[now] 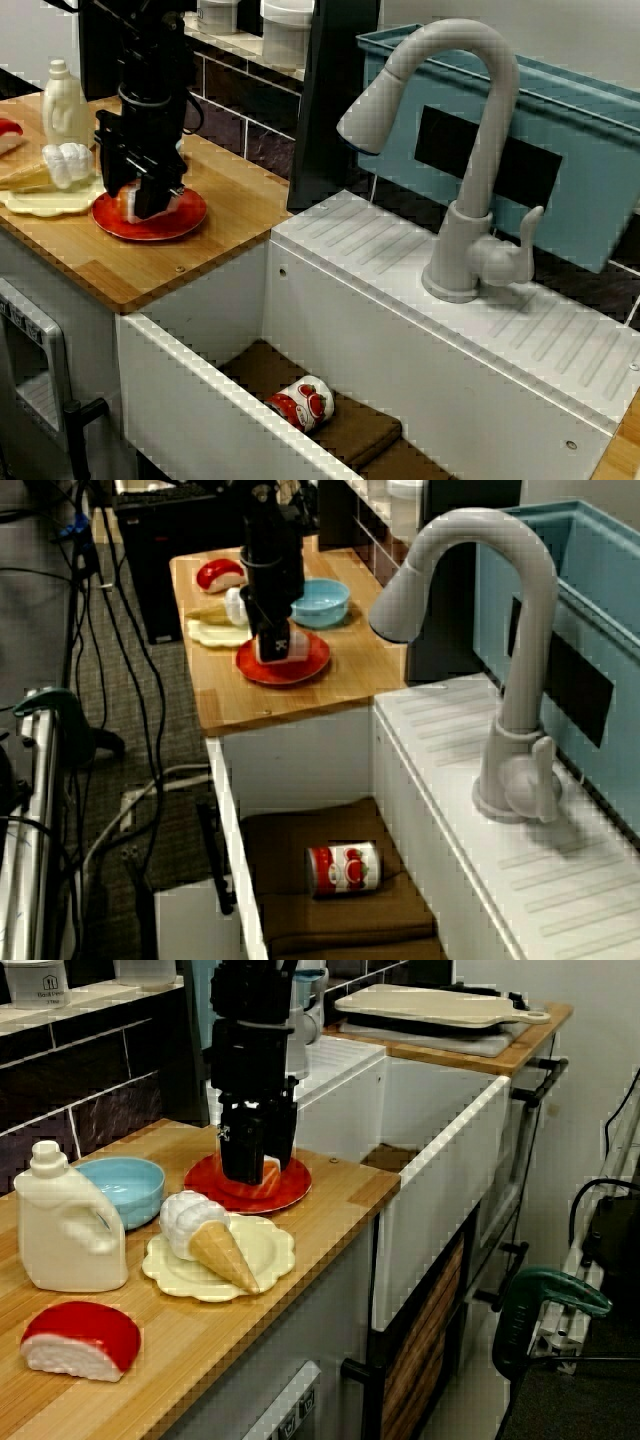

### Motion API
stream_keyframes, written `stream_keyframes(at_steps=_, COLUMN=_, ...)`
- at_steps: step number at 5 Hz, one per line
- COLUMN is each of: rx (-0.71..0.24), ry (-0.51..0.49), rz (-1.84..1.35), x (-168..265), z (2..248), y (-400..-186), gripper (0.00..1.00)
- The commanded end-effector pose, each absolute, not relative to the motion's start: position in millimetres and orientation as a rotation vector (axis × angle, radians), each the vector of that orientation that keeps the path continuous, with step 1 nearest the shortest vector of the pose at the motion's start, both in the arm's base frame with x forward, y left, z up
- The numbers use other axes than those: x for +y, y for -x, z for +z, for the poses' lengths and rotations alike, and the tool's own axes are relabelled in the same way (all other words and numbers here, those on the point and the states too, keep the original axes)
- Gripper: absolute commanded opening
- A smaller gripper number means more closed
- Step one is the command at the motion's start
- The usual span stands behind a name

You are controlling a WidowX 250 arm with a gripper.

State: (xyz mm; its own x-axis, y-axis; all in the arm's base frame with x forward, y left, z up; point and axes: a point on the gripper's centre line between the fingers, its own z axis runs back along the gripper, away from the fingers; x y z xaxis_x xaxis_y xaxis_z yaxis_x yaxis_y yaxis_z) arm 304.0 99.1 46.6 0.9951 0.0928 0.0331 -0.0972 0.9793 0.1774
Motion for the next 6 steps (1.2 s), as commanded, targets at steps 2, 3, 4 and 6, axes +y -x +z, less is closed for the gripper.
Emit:
stream_keyframes(at_steps=2, rx=-0.167, ry=-0.183, rz=0.176, x=136, z=132, y=-328, gripper=0.00)
stream_keyframes(at_steps=3, rx=-0.192, ry=-0.226, rz=0.192, x=148, z=128, y=-337, gripper=0.00)
stream_keyframes(at_steps=4, rx=-0.229, ry=-0.258, rz=0.233, x=161, z=125, y=-344, gripper=0.00)
stream_keyframes(at_steps=6, rx=-0.249, ry=-0.309, rz=0.287, x=187, z=115, y=-362, gripper=0.00)
